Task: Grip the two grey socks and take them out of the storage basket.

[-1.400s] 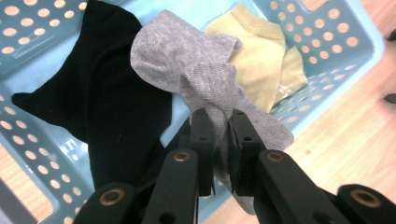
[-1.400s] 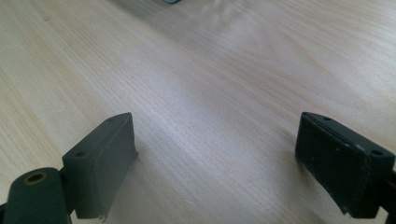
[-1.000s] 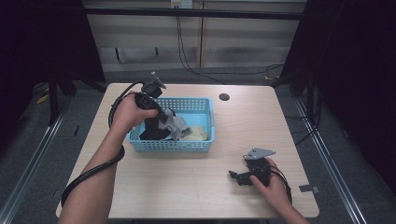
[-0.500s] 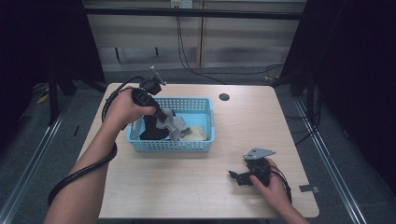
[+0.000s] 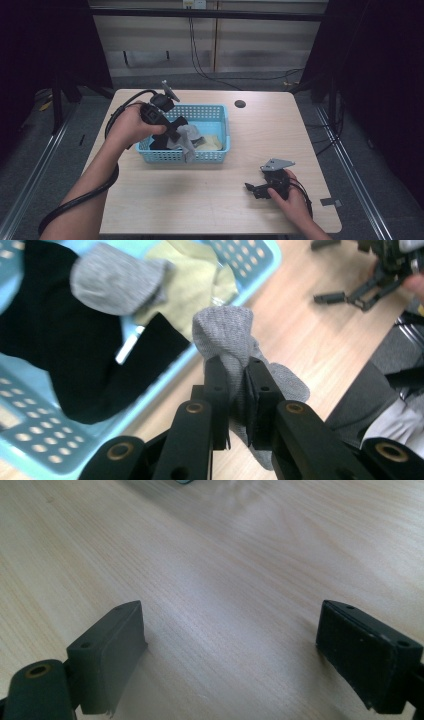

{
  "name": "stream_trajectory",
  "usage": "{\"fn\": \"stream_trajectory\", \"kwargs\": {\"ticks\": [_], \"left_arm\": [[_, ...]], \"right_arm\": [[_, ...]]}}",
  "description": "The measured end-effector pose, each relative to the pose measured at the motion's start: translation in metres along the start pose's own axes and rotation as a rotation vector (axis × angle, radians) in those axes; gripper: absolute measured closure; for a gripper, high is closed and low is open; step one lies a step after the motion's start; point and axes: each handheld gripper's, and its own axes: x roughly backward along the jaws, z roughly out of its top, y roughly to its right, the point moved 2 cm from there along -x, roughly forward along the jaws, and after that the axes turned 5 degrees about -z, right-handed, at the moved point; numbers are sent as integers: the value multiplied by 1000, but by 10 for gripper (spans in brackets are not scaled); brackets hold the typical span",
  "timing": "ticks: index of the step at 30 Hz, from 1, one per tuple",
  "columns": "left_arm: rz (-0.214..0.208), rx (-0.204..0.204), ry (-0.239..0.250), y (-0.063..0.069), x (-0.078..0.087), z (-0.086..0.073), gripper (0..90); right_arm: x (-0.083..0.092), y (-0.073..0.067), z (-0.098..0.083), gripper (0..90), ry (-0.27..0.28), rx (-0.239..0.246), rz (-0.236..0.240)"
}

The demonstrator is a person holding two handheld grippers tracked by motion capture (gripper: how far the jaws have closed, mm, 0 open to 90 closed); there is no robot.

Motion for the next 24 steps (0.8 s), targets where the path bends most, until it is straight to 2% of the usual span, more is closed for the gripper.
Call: {"fn": "stream_trajectory", "kwargs": {"ticks": [5,9,11,12,17,19,24], "left_arm": [[-11,-21,-11,5,-14,-10,819],[-13,-32,-24,6,-34,-23,818],[-20,-32,-33,5,-38,-25,818],[-17,-30,-36,4,-47,-30,818],[-19,-31,-51,3,-62,-39,816],[-21,-32,-61,3,-74,-46,815],[-21,-32,-68,1,-85,-52,787]], "right_arm": [[0,0,0,116,0,0,0],[0,0,0,116,-1,1,-1],[0,0,0,116,-3,-3,1],[0,0,0,116,-3,-2,0],[0,0,0,116,-5,0,1],[0,0,0,116,-5,0,1],[0,0,0,116,-4,1,0]]}}
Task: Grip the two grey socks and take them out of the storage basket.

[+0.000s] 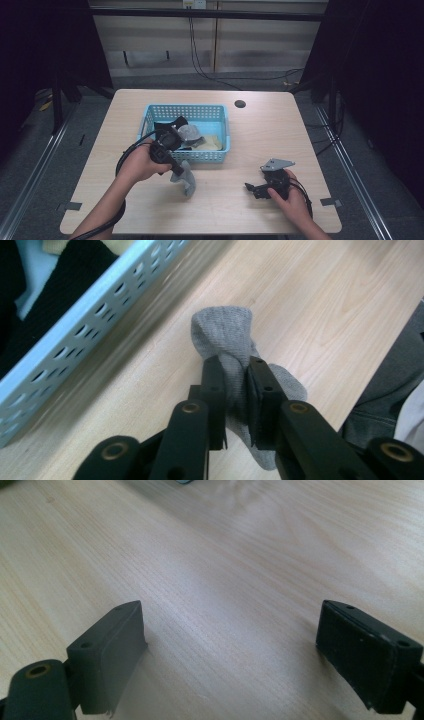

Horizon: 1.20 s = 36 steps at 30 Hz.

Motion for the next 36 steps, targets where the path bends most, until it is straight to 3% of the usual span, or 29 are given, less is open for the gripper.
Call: {"fn": "stream_trajectory", "kwargs": {"ticks": [7,15,23,31,36], "left_arm": [[7,5,8,-1,-1,-3,632],[54,2,44,-2,8,-2,485],[62,21,61,-6,19,5,444],[83,52,73,-18,29,15,370],[118,90,126,-31,33,24,332]], "right_arm": [[0,0,0,116,0,-1,0],[0,0,0,116,0,-1,0],[0,0,0,116,0,-1,0],[0,0,0,116,0,-1,0],[0,0,0,116,0,-1,0]]}}
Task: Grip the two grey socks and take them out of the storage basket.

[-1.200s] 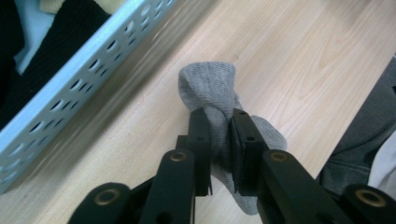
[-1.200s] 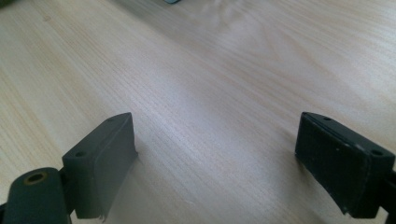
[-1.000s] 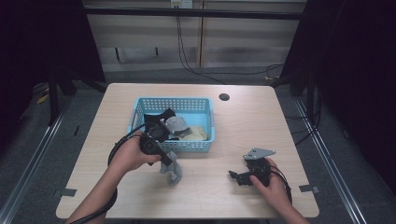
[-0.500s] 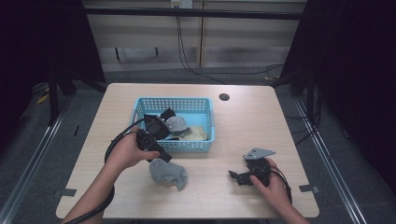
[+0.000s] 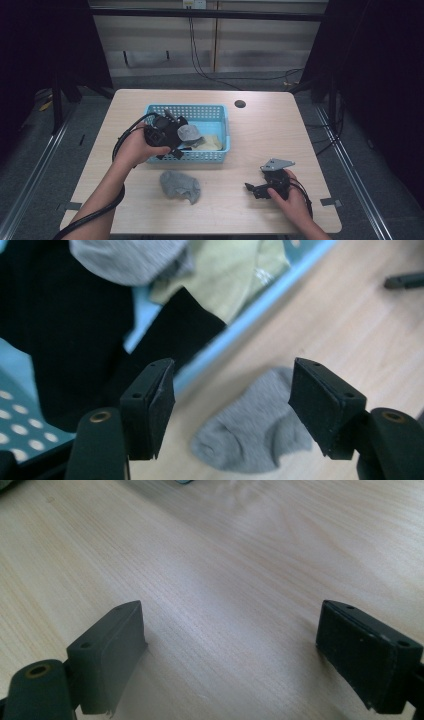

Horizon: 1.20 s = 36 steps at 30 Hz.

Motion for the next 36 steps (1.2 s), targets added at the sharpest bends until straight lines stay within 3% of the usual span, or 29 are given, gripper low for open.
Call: {"fn": "stream_trajectory", "kwargs": {"ticks": [9,16,28,36], "left_arm": [[45,52,33,-19,-5,15,316],[86,111,71,-34,-18,32,316],[106,134,115,-43,-52,55,316],[113,150,105,-50,-73,61,311]], "right_arm": [[0,0,0,116,1,-3,0],[0,0,0,116,1,-3,0],[0,0,0,116,4,1,-2],[0,0,0,116,5,4,-2]]}}
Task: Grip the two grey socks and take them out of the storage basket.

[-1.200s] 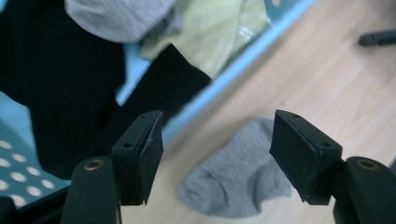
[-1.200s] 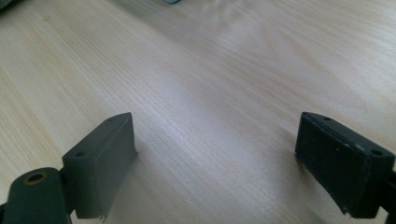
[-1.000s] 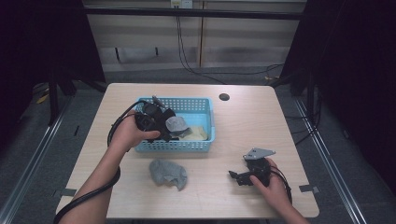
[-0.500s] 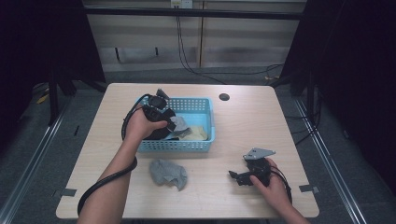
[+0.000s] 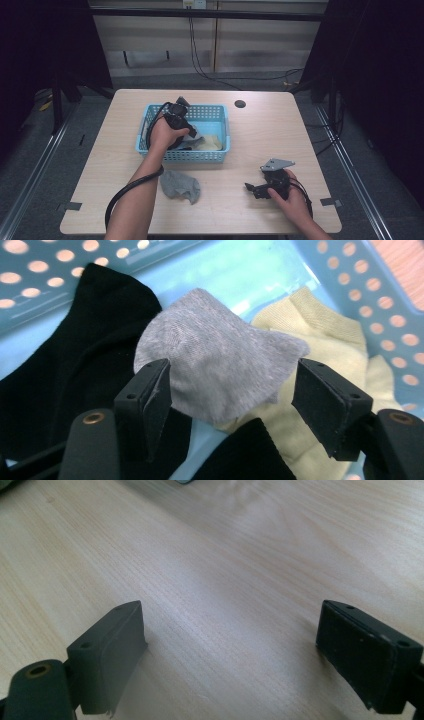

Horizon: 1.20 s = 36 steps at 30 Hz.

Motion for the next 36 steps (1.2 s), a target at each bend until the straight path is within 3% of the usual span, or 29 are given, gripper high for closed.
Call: {"fn": "stream_trajectory", "kwargs": {"ticks": [9,17,20,22,26,36], "left_arm": [[9,6,-6,0,-15,-1,345],[25,12,-64,1,-25,-1,403],[20,27,-112,0,-29,-5,540],[-13,41,-116,0,-30,-6,683],[-24,36,-146,1,-27,-7,811],[-56,20,-161,6,-2,-5,827]], "right_arm": [[0,0,0,116,-3,-5,3],[0,0,0,116,-4,-6,3],[0,0,0,116,-3,-4,3],[0,0,0,116,-3,-4,3],[0,0,0,116,-4,-1,3],[0,0,0,116,-3,-5,3]]}}
